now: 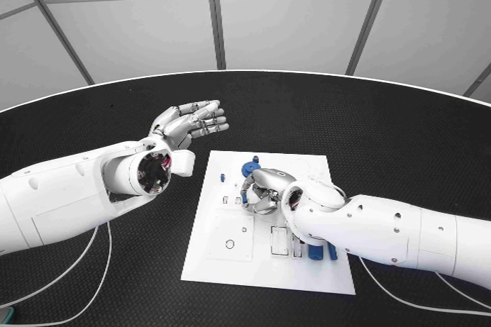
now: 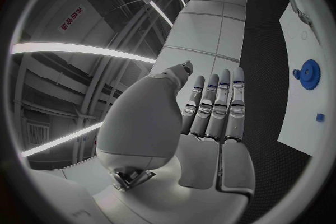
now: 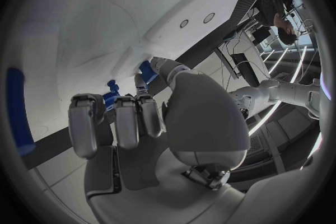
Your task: Assemble the parts on the task board
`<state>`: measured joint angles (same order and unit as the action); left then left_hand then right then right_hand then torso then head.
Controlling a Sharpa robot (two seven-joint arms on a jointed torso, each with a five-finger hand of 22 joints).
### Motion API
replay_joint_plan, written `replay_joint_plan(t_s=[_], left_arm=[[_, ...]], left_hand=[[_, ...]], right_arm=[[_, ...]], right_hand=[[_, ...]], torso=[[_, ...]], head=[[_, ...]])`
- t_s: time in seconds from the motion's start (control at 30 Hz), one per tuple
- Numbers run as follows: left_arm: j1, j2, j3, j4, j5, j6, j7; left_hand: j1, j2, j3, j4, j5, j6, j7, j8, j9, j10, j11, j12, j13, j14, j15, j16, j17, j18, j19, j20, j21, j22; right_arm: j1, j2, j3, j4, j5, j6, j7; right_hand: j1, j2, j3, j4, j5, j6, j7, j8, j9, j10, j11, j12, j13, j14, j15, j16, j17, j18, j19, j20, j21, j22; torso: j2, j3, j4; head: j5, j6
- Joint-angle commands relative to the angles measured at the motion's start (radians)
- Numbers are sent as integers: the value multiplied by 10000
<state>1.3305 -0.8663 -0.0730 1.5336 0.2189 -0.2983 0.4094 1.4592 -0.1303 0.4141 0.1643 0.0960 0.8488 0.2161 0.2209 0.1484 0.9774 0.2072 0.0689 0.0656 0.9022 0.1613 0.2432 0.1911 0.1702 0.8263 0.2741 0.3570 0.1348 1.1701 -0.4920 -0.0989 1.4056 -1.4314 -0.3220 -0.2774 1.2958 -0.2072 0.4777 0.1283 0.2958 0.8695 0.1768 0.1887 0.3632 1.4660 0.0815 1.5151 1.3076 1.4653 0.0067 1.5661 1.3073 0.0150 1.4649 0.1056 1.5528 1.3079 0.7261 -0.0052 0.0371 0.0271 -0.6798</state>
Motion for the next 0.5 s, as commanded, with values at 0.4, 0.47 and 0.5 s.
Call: replay_joint_plan(t_s=[0.4, 0.47, 0.5], left_arm=[[0, 10, 0, -112, -128, 144, -187], [-1, 33, 0, -201, -253, 247, -349], [-1, 46, 0, -252, -334, 307, -436]], left_hand=[[-127, -75, 133, -55, -37, -42, 455, -56, -13, -68, 0, -28, -1, 31, 44, -62, 39, 123, -67, 29, 62, -21], [-215, -97, 146, -62, -44, 19, 430, -30, -3, 12, -37, -1, 8, 306, -27, 80, 116, 139, 55, -22, 165, 15], [-258, -107, 149, -60, -46, 42, 419, -21, 1, 47, -52, 5, 10, 395, -51, 125, 145, 142, 107, -45, 211, 31]], right_arm=[[2, -493, 3, 657, 0, -991, 467], [5, -773, 8, 962, 3, -1318, 896], [11, -922, 11, 1113, 43, -1448, 1168]], right_hand=[[13, -112, -1169, 225, -1005, -741, 148, -389, -145, 338, 220, -237, 1908, 986, 202, -46, 2333, -53, 876, 199, -139, 2339], [303, 52, -1880, 403, -1053, -1127, 180, -575, -265, 270, 259, -297, 1840, 980, 230, -53, 2310, -53, 877, 238, -139, 2342], [478, 162, -2225, 557, -1106, -1152, 180, -570, -294, 268, 251, -295, 1833, 979, 225, -56, 2304, -54, 880, 248, -136, 2346]], torso=[[-37, 15, -27], [-52, 14, -39], [-80, 13, -59]], head=[[19, 12], [21, 40], [28, 52]])
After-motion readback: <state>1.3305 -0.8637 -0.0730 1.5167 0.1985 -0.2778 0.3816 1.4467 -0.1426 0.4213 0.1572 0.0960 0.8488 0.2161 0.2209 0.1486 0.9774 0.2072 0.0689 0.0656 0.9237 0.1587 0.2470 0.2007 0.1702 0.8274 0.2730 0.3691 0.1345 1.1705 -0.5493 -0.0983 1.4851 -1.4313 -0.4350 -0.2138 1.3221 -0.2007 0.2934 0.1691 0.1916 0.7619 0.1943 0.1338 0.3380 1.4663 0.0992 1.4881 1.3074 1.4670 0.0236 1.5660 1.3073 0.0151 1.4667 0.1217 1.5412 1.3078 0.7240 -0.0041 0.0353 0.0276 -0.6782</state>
